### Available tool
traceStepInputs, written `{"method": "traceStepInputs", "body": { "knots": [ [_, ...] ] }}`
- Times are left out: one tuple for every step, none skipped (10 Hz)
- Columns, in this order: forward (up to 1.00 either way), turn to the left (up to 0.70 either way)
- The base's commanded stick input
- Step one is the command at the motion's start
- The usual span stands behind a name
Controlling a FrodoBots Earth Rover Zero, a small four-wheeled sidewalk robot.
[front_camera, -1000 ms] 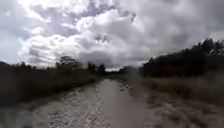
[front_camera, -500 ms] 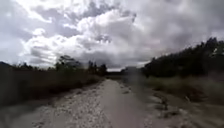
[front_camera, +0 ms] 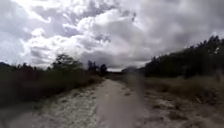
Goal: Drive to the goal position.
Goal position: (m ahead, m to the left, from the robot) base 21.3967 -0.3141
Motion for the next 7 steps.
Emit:
{"method": "traceStepInputs", "body": {
  "knots": [
    [0.63,0.01],
    [0.59,0.01],
    [0.59,0.01],
    [0.59,0.01],
    [0.59,0.01],
    [0.59,0.01],
    [0.59,0.01]
  ]
}}
